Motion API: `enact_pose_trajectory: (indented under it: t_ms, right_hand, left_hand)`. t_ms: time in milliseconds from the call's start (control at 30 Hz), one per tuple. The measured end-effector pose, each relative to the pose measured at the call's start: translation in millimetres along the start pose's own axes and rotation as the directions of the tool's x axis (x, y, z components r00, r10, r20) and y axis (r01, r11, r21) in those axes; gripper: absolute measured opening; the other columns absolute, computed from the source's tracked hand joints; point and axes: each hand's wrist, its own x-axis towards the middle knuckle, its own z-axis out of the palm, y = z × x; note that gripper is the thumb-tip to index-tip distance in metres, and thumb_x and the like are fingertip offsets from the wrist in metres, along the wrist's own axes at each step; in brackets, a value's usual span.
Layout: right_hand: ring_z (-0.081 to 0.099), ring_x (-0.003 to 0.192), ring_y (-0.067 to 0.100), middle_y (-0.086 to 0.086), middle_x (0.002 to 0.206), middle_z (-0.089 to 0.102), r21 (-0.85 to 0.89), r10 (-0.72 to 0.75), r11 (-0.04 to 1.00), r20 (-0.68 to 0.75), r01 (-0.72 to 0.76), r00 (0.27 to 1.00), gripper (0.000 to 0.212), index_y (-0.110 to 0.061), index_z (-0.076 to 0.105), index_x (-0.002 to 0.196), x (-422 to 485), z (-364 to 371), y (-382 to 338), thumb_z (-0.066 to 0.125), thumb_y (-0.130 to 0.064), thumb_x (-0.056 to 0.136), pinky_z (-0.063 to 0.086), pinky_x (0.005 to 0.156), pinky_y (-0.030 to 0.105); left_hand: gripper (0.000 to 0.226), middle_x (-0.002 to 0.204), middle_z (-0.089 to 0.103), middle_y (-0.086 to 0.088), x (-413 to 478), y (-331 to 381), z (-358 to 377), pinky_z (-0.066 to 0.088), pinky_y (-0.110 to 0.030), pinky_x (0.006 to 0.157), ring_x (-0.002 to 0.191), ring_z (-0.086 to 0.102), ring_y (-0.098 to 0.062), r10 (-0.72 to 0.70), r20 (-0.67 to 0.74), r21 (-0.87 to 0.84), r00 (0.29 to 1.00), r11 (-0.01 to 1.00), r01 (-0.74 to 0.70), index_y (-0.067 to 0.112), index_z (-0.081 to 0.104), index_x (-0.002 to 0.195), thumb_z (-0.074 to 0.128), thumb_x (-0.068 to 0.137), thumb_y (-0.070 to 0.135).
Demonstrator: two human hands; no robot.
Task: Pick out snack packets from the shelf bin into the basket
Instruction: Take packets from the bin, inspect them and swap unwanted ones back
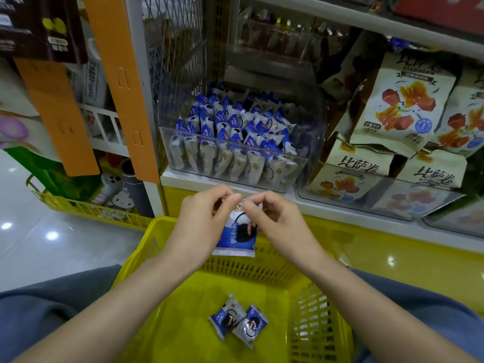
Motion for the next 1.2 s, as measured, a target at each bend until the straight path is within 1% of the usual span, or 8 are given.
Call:
enact_pose_trajectory:
  t_ms: [200, 333, 467, 633, 733, 900, 1033, 1200]
  right_hand:
    - [0.058, 0.071, 0.0, -0.009, 0.071, 0.064, -0.203, -0.122, 0.973, -0.071, 0.105, 0.99, 0.009, -0.027, 0.063, 0.076, 1.5, -2.8, -0.2, 0.064, -0.03, 0.084, 0.046, 0.066, 0.014]
    - [0.053, 0.073, 0.004, -0.013, 0.076, 0.059, -0.587, -0.376, 0.759, -0.041, 0.282, 0.926, 0.016, -0.02, 0.065, 0.082, -0.6, -6.3, -0.6, 0.061, -0.035, 0.086, 0.044, 0.065, 0.02]
    - [0.056, 0.073, 0.003, -0.012, 0.075, 0.061, -0.469, -0.315, 0.859, -0.166, 0.206, 0.935, 0.011, -0.022, 0.067, 0.08, 1.7, -9.6, -2.8, 0.062, -0.03, 0.086, 0.046, 0.067, 0.021]
    - [0.06, 0.082, 0.0, -0.013, 0.085, 0.064, -0.317, -0.327, 0.921, -0.308, 0.228, 0.894, 0.011, -0.026, 0.067, 0.091, 4.8, -17.8, -7.3, 0.064, -0.017, 0.085, 0.05, 0.073, 0.017]
    - [0.061, 0.087, 0.003, -0.005, 0.091, 0.066, -0.427, -0.462, 0.833, -0.184, 0.353, 0.867, 0.011, -0.016, 0.071, 0.092, 2.8, -18.8, -8.6, 0.066, -0.014, 0.082, 0.05, 0.079, 0.02]
    - [0.06, 0.09, 0.019, 0.004, 0.097, 0.066, -0.623, -0.583, 0.577, 0.139, 0.528, 0.8, 0.016, -0.012, 0.073, 0.093, -0.1, -16.2, -3.2, 0.063, -0.02, 0.085, 0.046, 0.077, 0.028]
    - [0.058, 0.089, 0.005, -0.007, 0.098, 0.062, -0.558, -0.332, 0.765, 0.086, 0.321, 0.939, 0.016, -0.019, 0.066, 0.098, -0.2, -14.4, -4.8, 0.055, -0.028, 0.09, 0.049, 0.078, 0.025]
    - [0.064, 0.072, -0.004, -0.006, 0.091, 0.067, 0.114, 0.178, 0.976, 0.054, -0.183, 0.982, 0.013, -0.023, 0.057, 0.103, 7.4, -11.1, -10.4, 0.047, -0.021, 0.095, 0.052, 0.061, 0.014]
  left_hand:
    - [0.034, 0.049, 0.047, 0.019, 1.3, -2.3, 5.0, 0.032, -0.015, 0.048, 0.049, 0.04, -0.003, 0.0, -0.059, 0.033, 0.998, 0.999, 0.002, 0.031, 0.046, 0.059, 0.051, 0.092, 0.028]
    - [0.035, 0.045, 0.043, 0.011, 4.7, -6.2, 6.5, 0.029, -0.019, 0.047, 0.047, 0.035, -0.004, -0.077, -0.025, -0.054, 0.997, 0.996, 0.075, 0.026, 0.048, 0.057, 0.052, 0.091, 0.03]
    - [0.022, 0.064, 0.058, 0.003, 6.8, -1.7, 5.3, 0.053, -0.04, 0.068, 0.067, 0.058, -0.018, -0.146, -0.026, -0.149, 0.989, 0.979, 0.14, 0.018, 0.056, 0.071, 0.055, 0.09, 0.028]
    - [0.032, 0.076, 0.06, 0.0, 5.6, -1.0, 2.8, 0.05, -0.04, 0.076, 0.075, 0.059, -0.022, -0.26, 0.049, -0.053, 0.964, 0.963, 0.263, 0.015, 0.062, 0.086, 0.037, 0.097, 0.032]
    - [0.049, 0.091, 0.066, -0.008, 10.5, 7.2, 3.8, 0.053, -0.034, 0.078, 0.08, 0.062, -0.023, -0.469, 0.247, -0.418, 0.848, 0.738, 0.53, 0.01, 0.062, 0.097, 0.024, 0.099, 0.04]
    - [0.027, 0.096, 0.073, -0.006, 9.5, 7.4, -2.9, 0.052, -0.035, 0.087, 0.091, 0.067, -0.017, -0.378, 0.228, -0.622, 0.897, 0.652, 0.433, 0.008, 0.068, 0.1, 0.047, 0.095, 0.025]
    - [0.026, 0.108, 0.069, 0.0, 9.4, 3.4, -1.5, 0.048, -0.025, 0.081, 0.1, 0.063, -0.011, -0.375, 0.09, -0.491, 0.923, 0.789, 0.369, 0.016, 0.061, 0.117, 0.048, 0.095, 0.02]
    - [0.026, 0.107, 0.068, -0.002, 6.7, 4.1, 2.2, 0.052, -0.025, 0.08, 0.096, 0.065, -0.013, -0.291, 0.151, -0.442, 0.945, 0.835, 0.328, 0.019, 0.06, 0.118, 0.05, 0.094, 0.018]
